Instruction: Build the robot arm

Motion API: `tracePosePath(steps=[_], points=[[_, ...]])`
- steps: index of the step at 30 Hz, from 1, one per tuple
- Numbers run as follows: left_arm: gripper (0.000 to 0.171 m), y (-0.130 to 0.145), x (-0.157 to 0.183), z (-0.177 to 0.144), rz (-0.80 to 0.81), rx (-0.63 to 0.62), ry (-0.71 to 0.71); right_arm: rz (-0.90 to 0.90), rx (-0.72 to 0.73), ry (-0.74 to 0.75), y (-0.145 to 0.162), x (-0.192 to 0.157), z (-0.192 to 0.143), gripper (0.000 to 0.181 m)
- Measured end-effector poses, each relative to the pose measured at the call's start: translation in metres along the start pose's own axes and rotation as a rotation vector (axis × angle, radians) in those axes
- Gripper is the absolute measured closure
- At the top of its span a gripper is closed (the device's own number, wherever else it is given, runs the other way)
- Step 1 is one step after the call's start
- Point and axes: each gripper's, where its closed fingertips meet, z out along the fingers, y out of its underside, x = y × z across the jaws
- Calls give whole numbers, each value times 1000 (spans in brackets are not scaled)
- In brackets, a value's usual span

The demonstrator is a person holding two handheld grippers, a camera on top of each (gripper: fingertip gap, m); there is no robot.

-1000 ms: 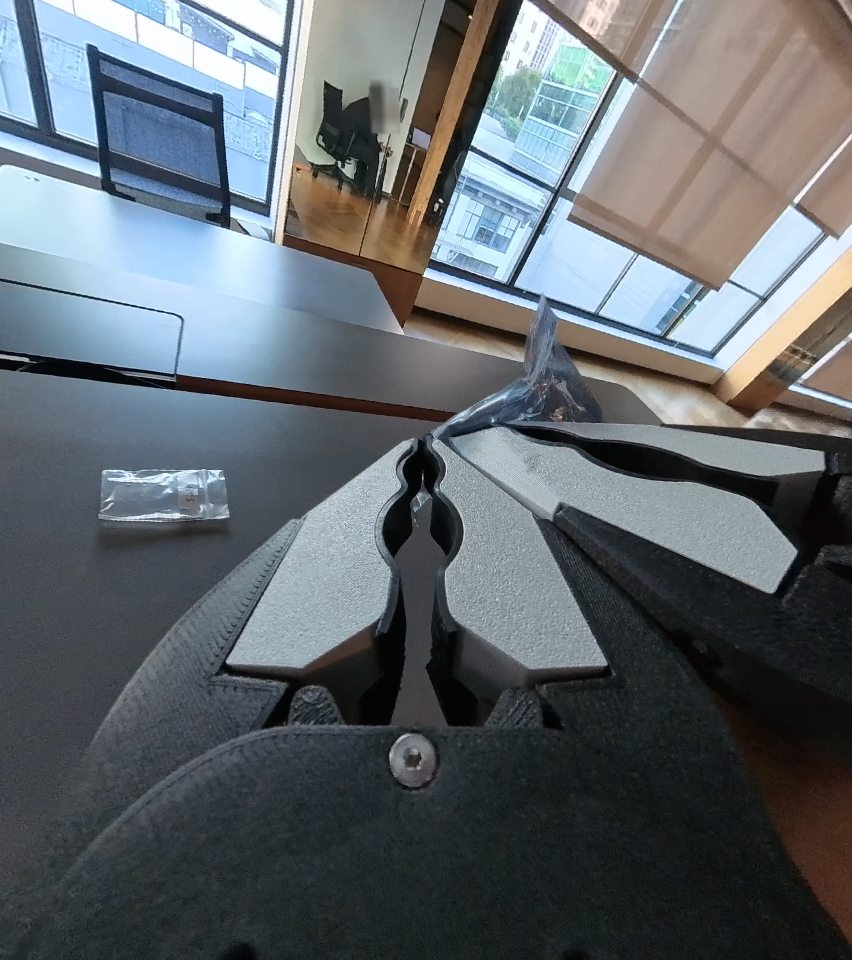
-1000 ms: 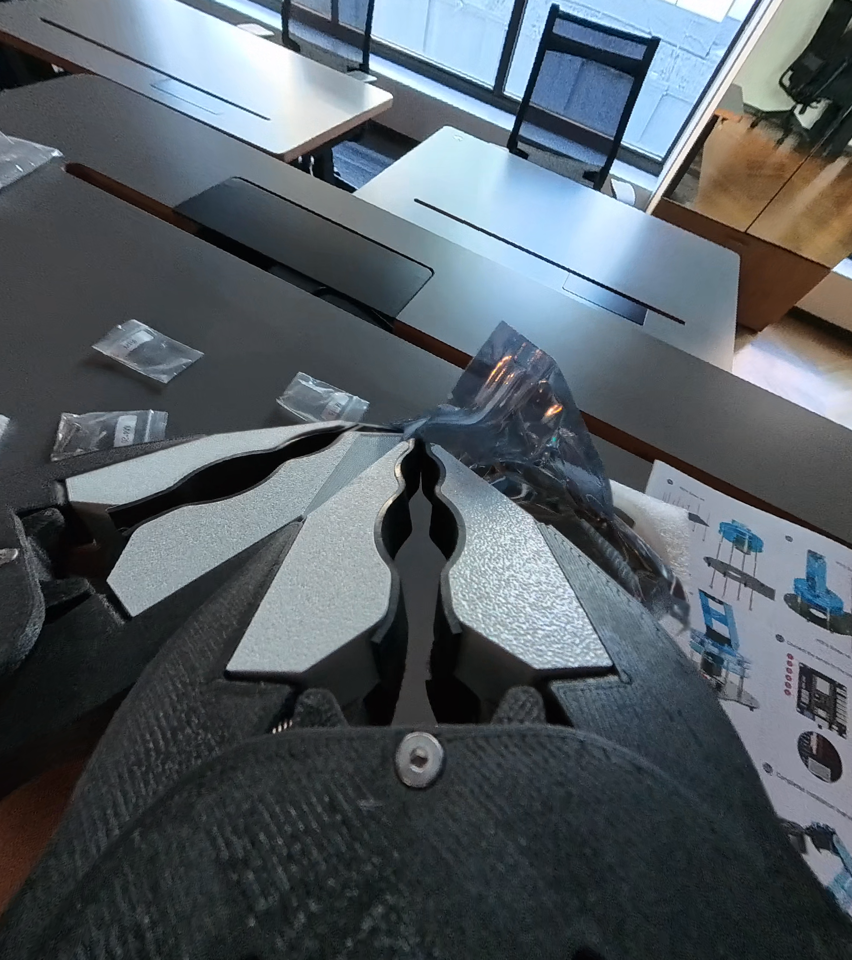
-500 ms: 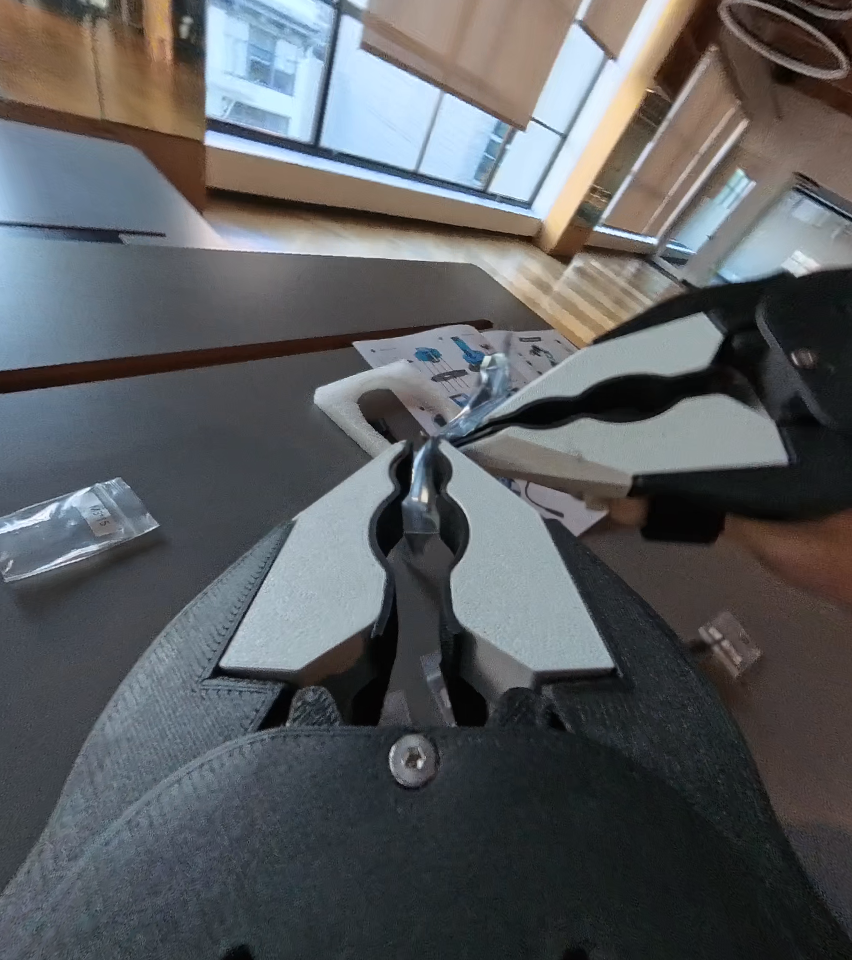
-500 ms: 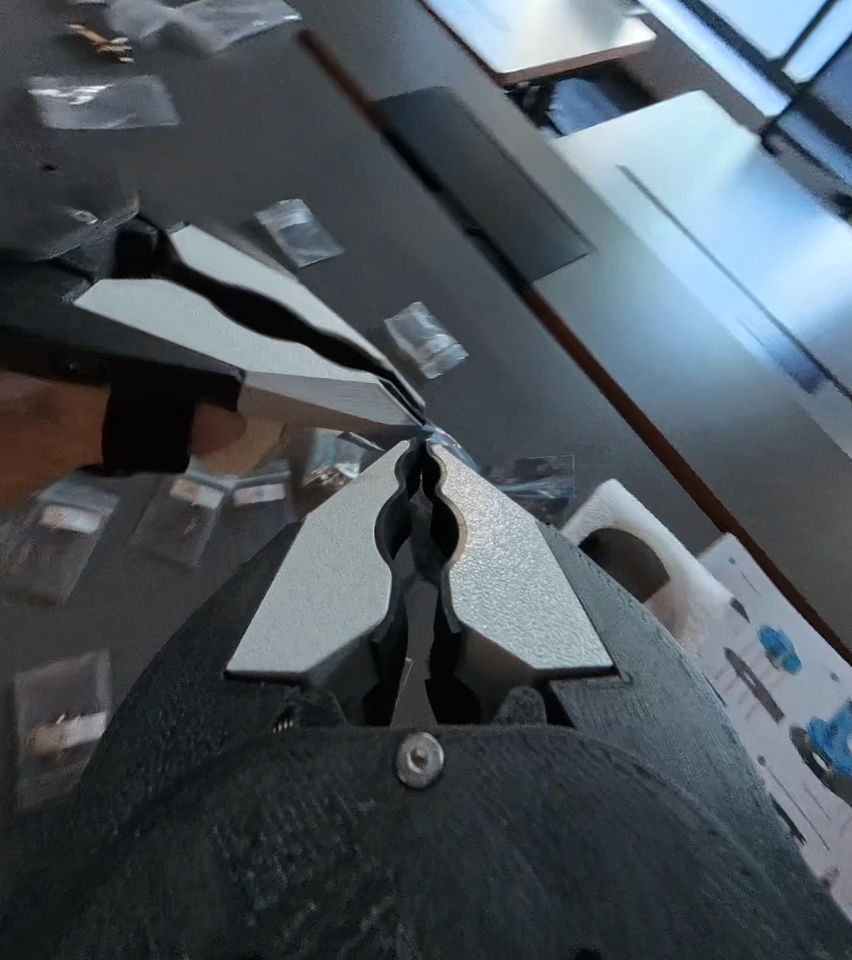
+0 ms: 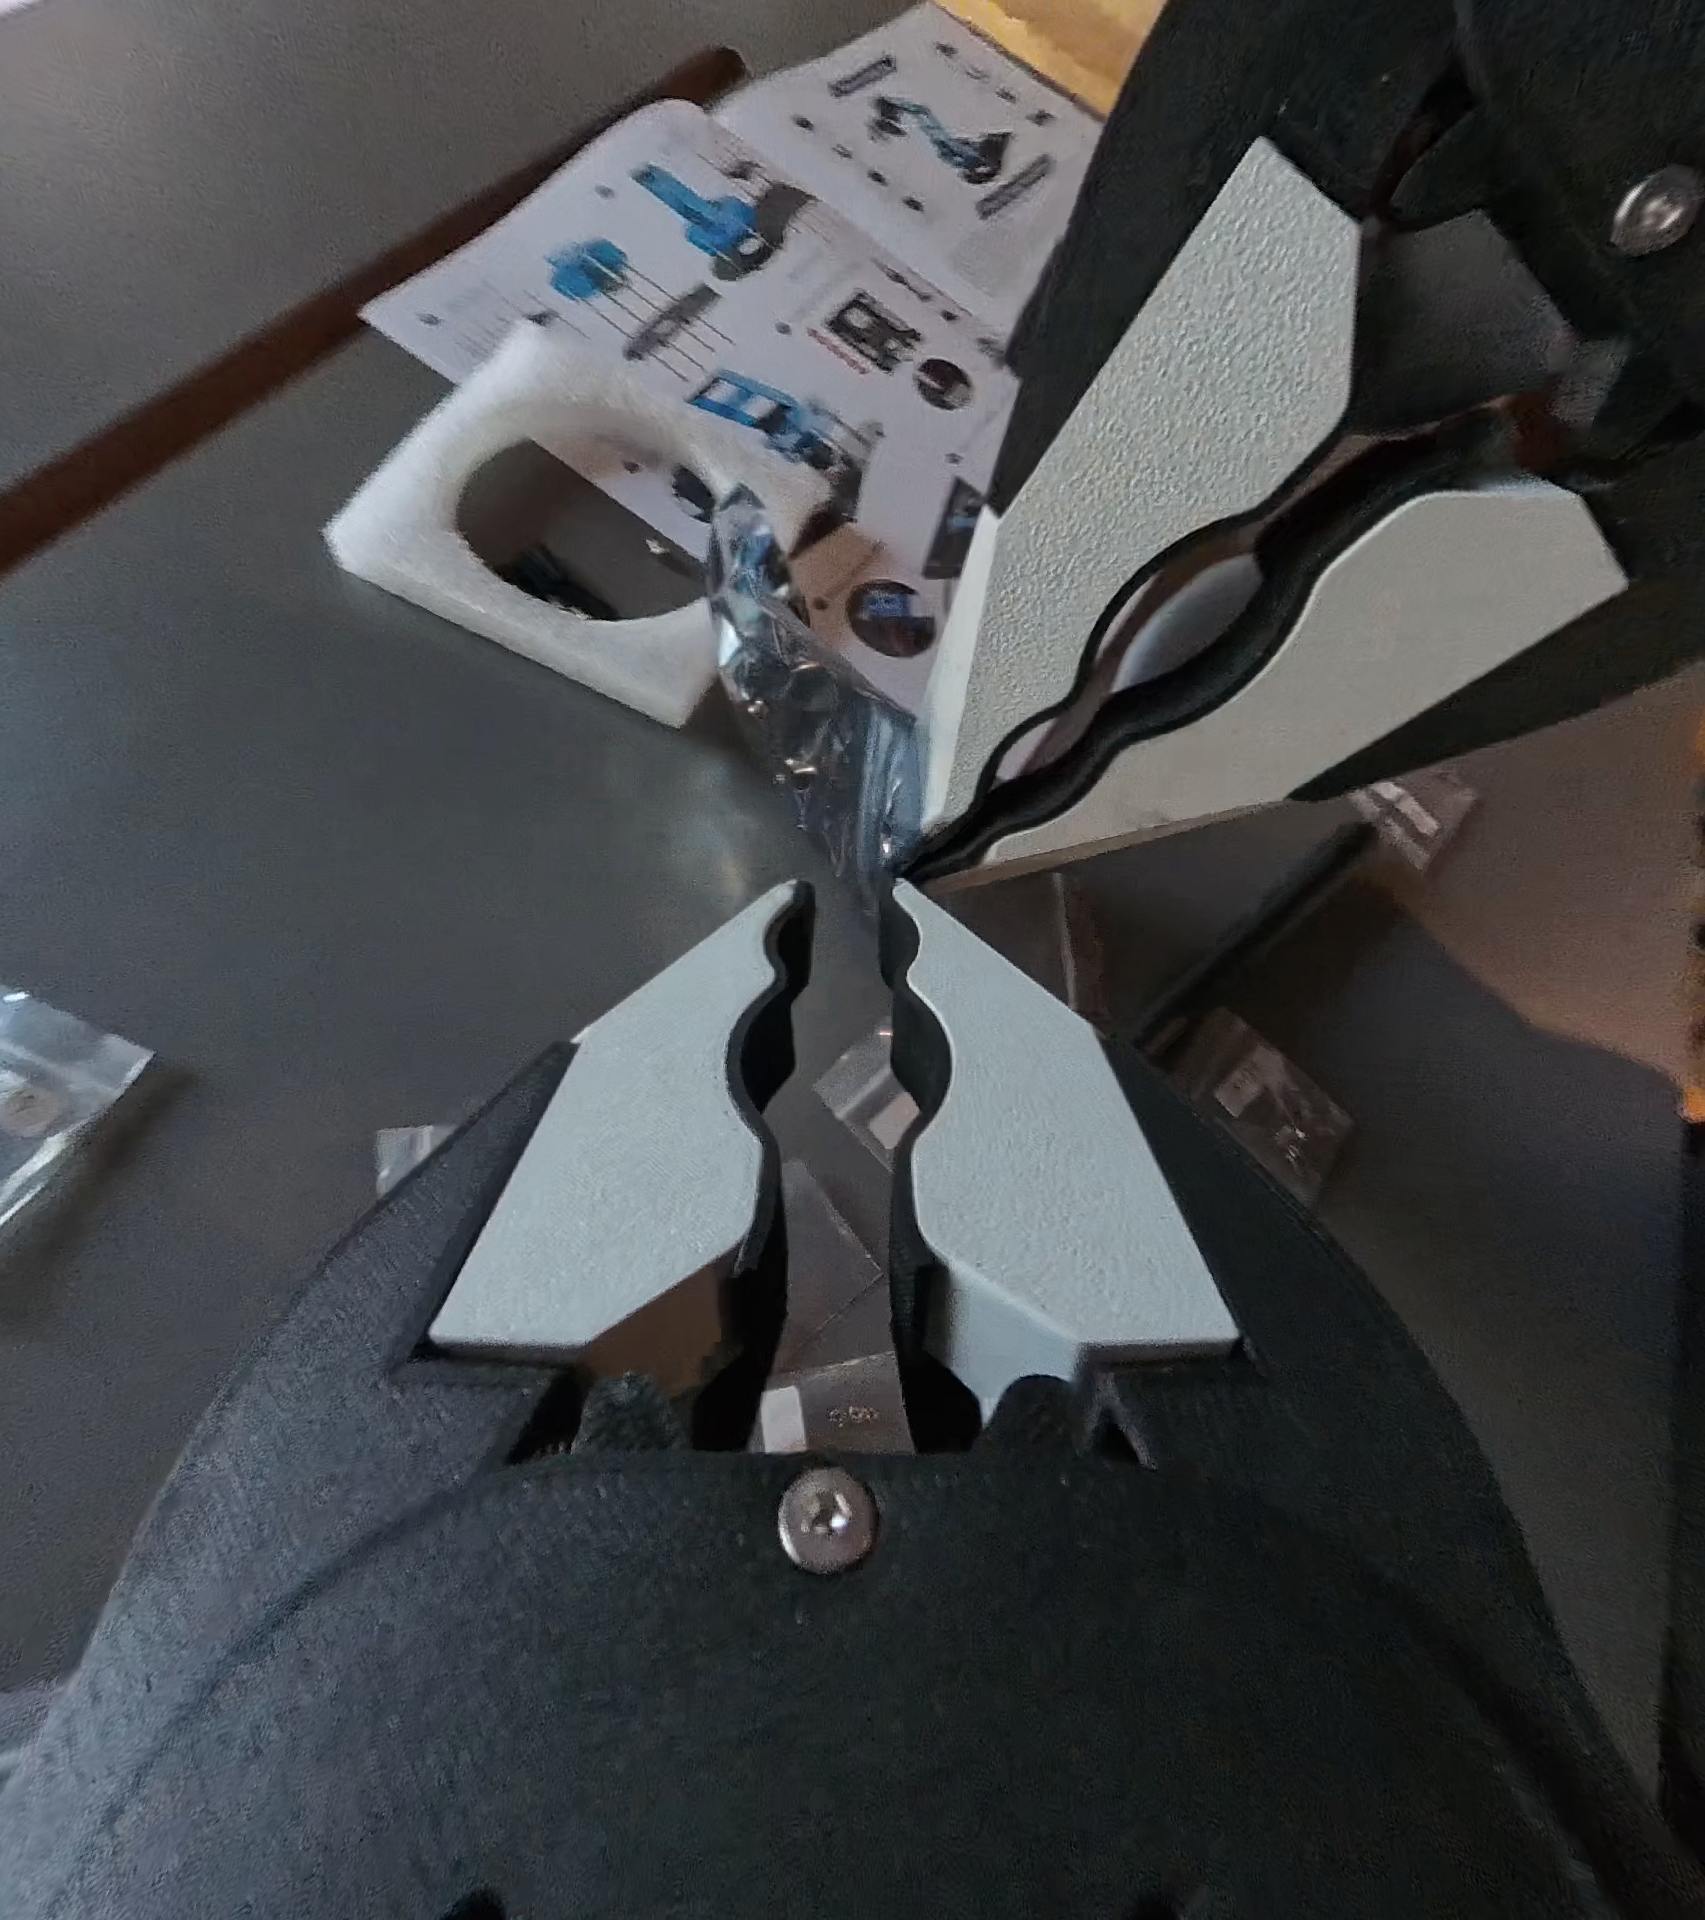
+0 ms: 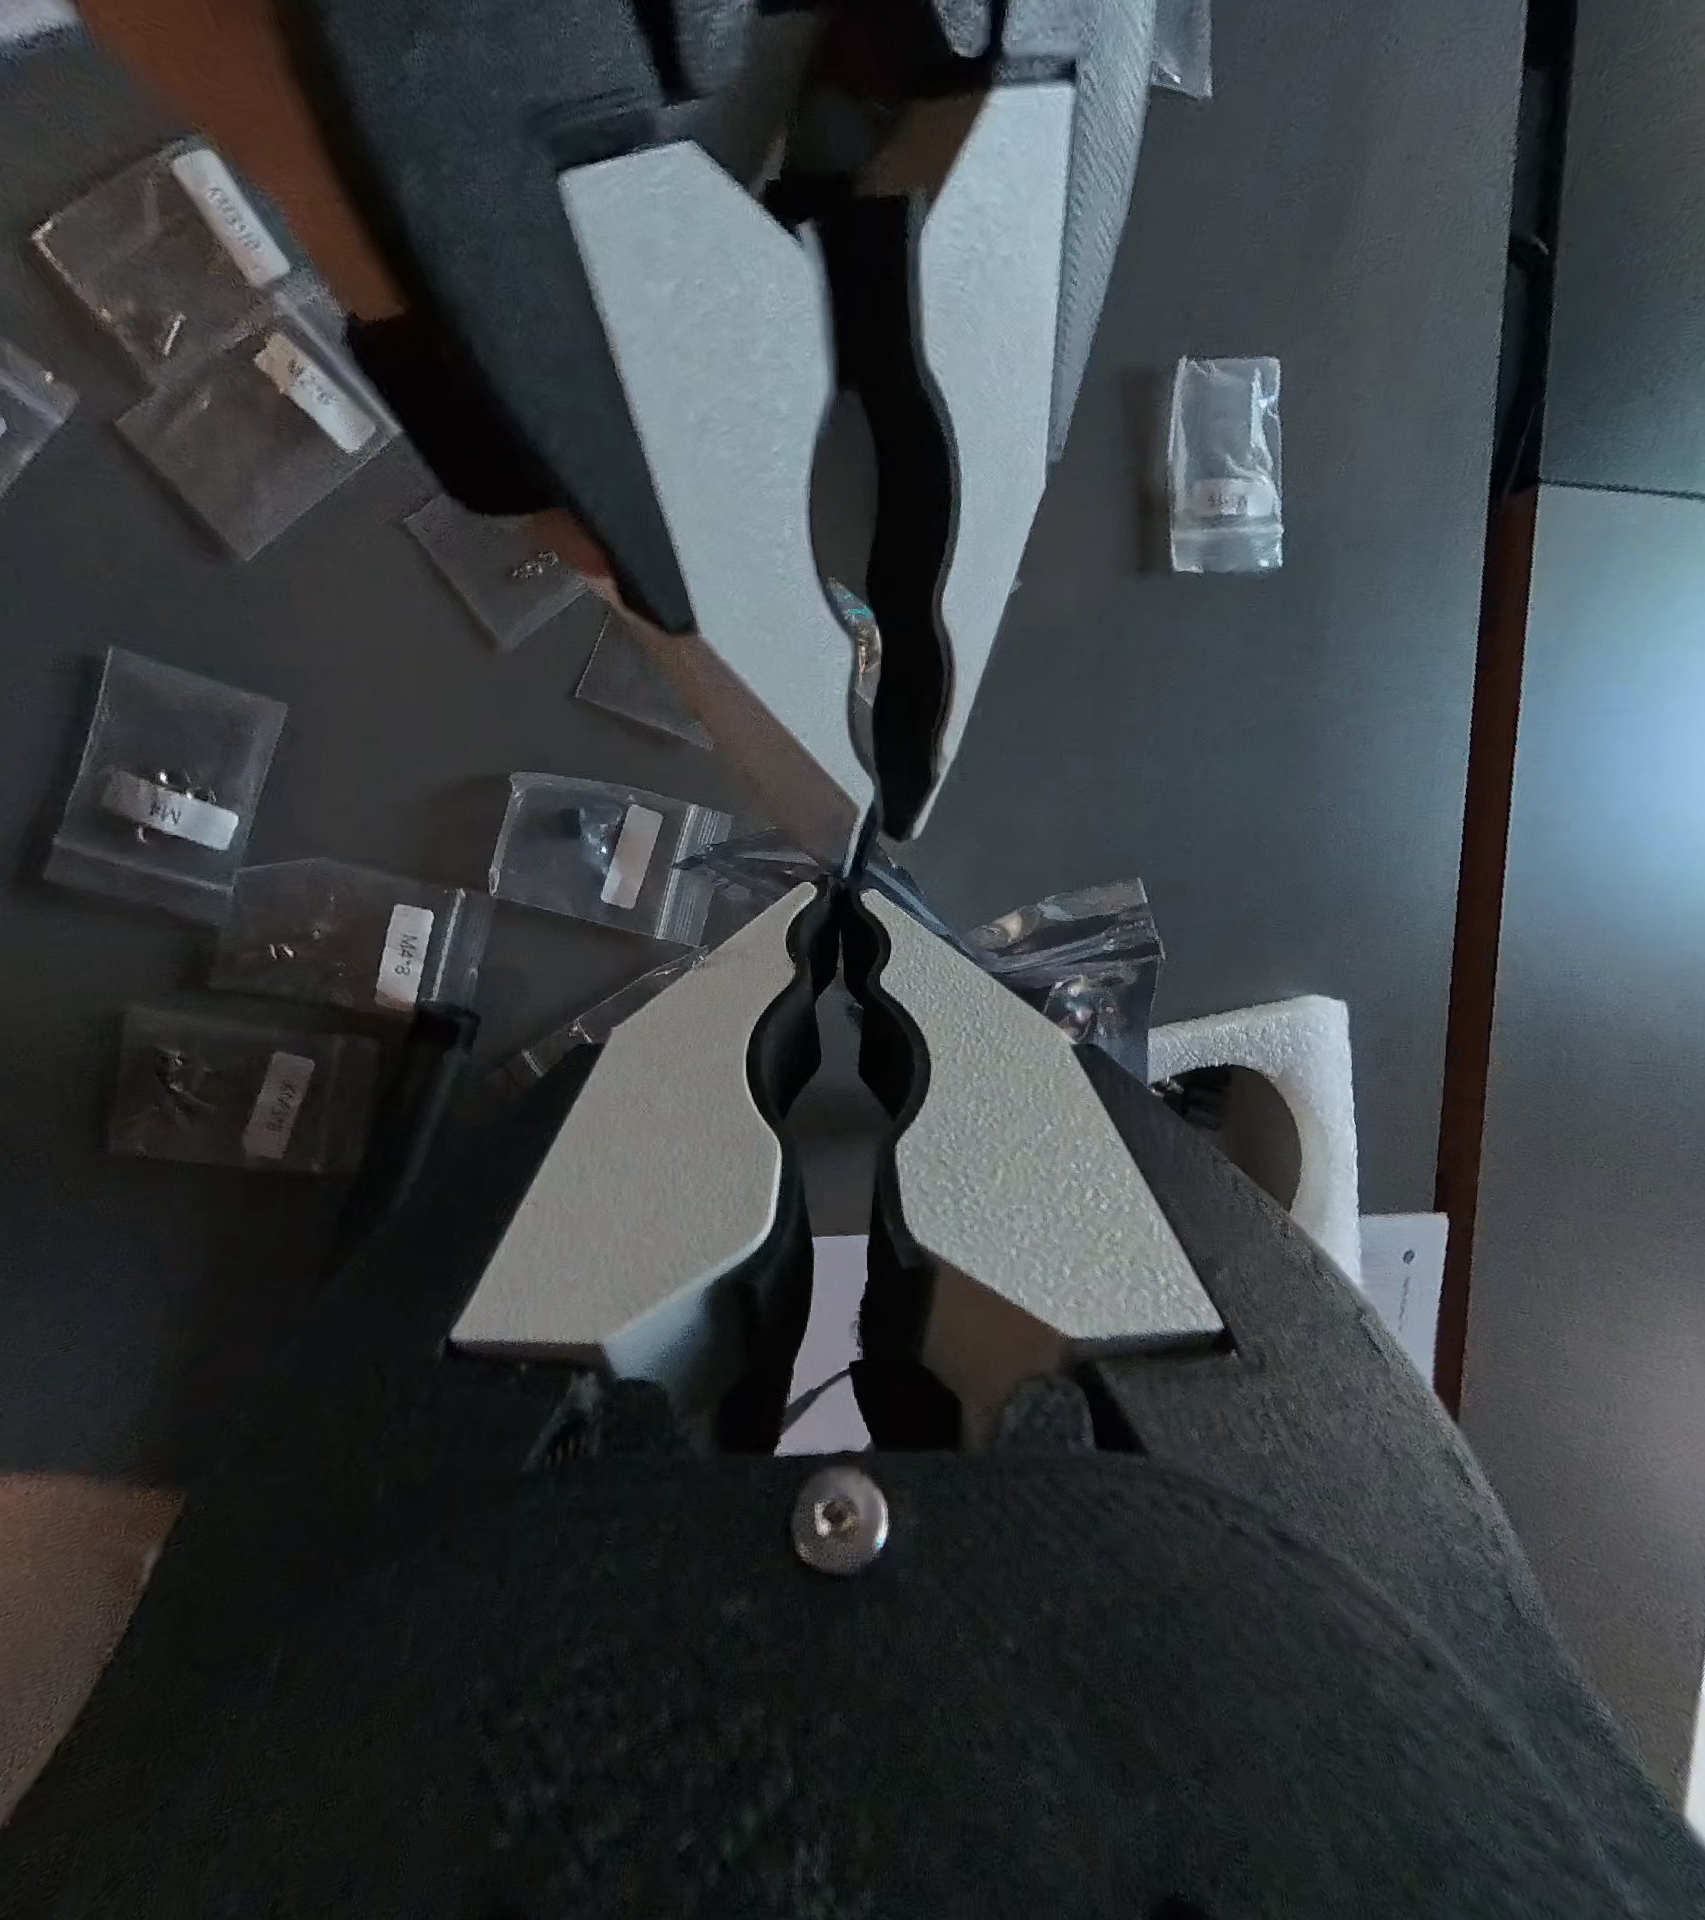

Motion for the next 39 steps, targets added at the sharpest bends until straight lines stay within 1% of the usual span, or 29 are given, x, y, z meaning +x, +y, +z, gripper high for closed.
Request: tracePosePath(steps=[1,3,6,9,11,14,16,20,22,26,28,30,32,35,39], points=[[162,1,2,1,-14,9,39,-23,7,-3,1,-1,1,181],[171,3,6,4,-55,35,95,-35,23,-5,3,-2,2,181],[171,8,7,9,-55,76,68,2,52,-9,8,-6,6,181],[171,9,5,11,-121,149,27,127,102,18,10,-5,8,181],[171,6,6,8,-195,223,26,240,164,49,8,-3,5,181],[171,1,9,3,-317,334,71,460,297,88,0,1,-3,180],[171,0,12,0,-387,384,103,558,356,115,-2,1,-6,179],[171,5,14,2,-447,426,73,631,346,131,1,-7,-4,177],[171,6,16,4,-465,443,62,687,301,119,8,-10,-2,166],[171,-2,21,3,-519,517,77,814,306,119,13,-12,-7,155],[171,-4,23,6,-525,523,63,815,297,159,17,-13,-10,156],[171,-3,25,10,-521,512,34,787,258,195,22,-17,-10,156],[171,-7,28,12,-511,526,24,754,249,284,24,-15,-16,158],[171,-10,28,14,-512,538,-28,741,260,391,28,-10,-22,160],[171,-19,32,16,-543,590,-53,686,306,534,26,-10,-31,177]])
